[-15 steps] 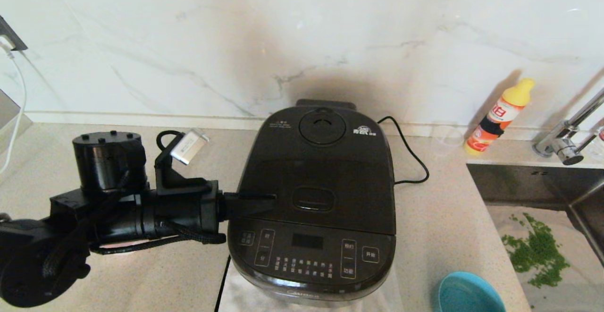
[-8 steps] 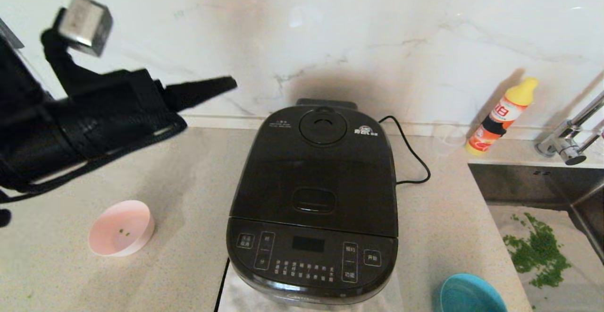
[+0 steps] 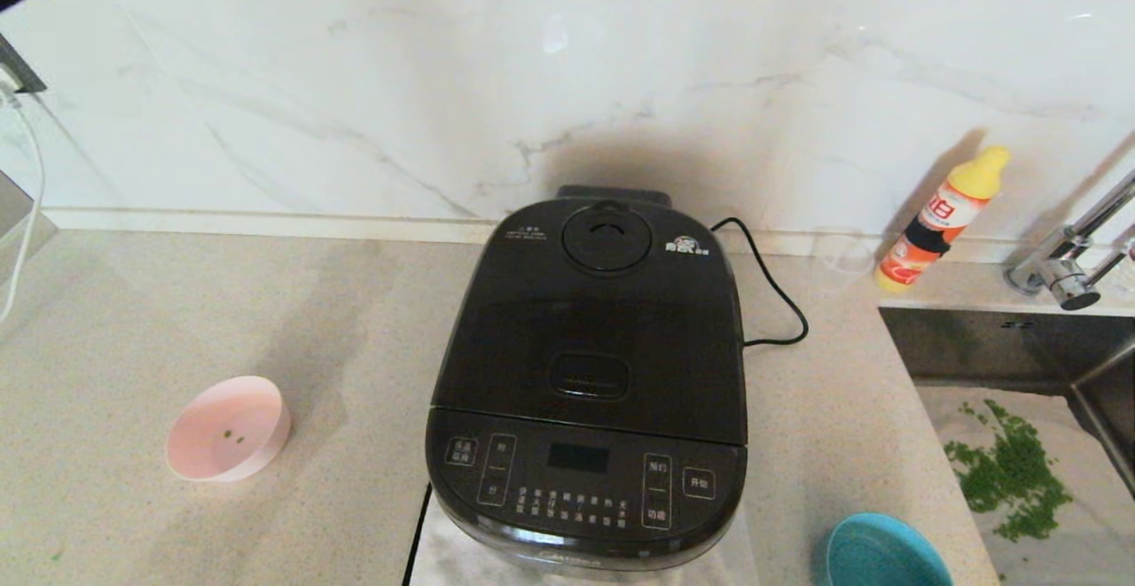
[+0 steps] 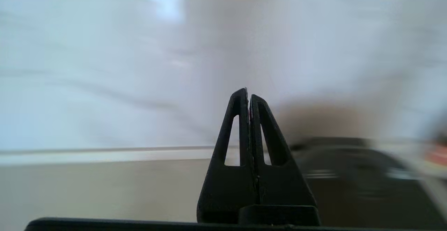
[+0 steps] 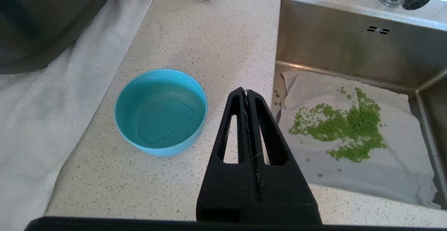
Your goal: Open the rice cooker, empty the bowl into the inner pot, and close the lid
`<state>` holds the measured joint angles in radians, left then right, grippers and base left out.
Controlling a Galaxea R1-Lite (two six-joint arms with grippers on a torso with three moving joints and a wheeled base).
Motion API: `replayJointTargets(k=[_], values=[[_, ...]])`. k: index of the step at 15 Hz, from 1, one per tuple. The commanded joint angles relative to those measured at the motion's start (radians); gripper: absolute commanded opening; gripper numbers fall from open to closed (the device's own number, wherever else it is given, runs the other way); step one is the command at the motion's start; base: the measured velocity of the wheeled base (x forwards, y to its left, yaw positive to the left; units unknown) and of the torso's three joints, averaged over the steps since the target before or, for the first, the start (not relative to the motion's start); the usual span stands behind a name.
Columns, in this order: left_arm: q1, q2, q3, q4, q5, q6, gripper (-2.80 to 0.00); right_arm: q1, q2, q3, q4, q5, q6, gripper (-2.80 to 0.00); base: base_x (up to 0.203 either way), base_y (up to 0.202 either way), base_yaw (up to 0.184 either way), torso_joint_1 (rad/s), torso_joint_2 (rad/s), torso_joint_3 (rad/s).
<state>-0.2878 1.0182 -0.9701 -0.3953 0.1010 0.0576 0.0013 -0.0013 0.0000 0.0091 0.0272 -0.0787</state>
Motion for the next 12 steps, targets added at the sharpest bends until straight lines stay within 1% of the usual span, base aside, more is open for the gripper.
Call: replayJointTargets(k=[1, 3, 4, 6, 8, 10, 11, 12], values=[[0.069, -0.281, 0.117, 0.031, 0.061, 0.035, -2.80, 0.000, 0.000, 0.000, 0.000, 0.000, 0.000, -2.80, 0.000, 0.000, 0.000, 0.000, 0.00, 0.000], [0.154, -0.479, 0.257, 0.077, 0.073, 0.045, -2.80, 0.000, 0.000, 0.000, 0.000, 0.000, -0.001, -2.80, 0.000, 0.000, 0.000, 0.000, 0.00, 0.000], [0.190, -0.572, 0.327, 0.100, 0.067, 0.048, -2.80, 0.000, 0.000, 0.000, 0.000, 0.000, -0.001, -2.80, 0.000, 0.000, 0.000, 0.000, 0.00, 0.000], [0.250, -0.751, 0.486, 0.167, 0.006, 0.050, -2.80, 0.000, 0.000, 0.000, 0.000, 0.000, 0.000, -2.80, 0.000, 0.000, 0.000, 0.000, 0.00, 0.000], [0.280, -0.862, 0.633, 0.233, -0.058, 0.028, -2.80, 0.002, 0.000, 0.000, 0.000, 0.000, -0.001, -2.80, 0.000, 0.000, 0.000, 0.000, 0.00, 0.000], [0.289, -0.936, 0.761, 0.273, -0.131, 0.011, -2.80, 0.000, 0.000, 0.000, 0.000, 0.000, 0.000, -2.80, 0.000, 0.000, 0.000, 0.000, 0.00, 0.000], [0.290, -0.985, 0.822, 0.288, -0.153, 0.011, -2.80, 0.000, 0.000, 0.000, 0.000, 0.000, -0.001, -2.80, 0.000, 0.000, 0.000, 0.000, 0.00, 0.000], [0.291, -1.011, 0.895, 0.295, -0.163, 0.024, -2.80, 0.001, 0.001, 0.000, 0.000, 0.000, 0.000, -2.80, 0.000, 0.000, 0.000, 0.000, 0.00, 0.000]])
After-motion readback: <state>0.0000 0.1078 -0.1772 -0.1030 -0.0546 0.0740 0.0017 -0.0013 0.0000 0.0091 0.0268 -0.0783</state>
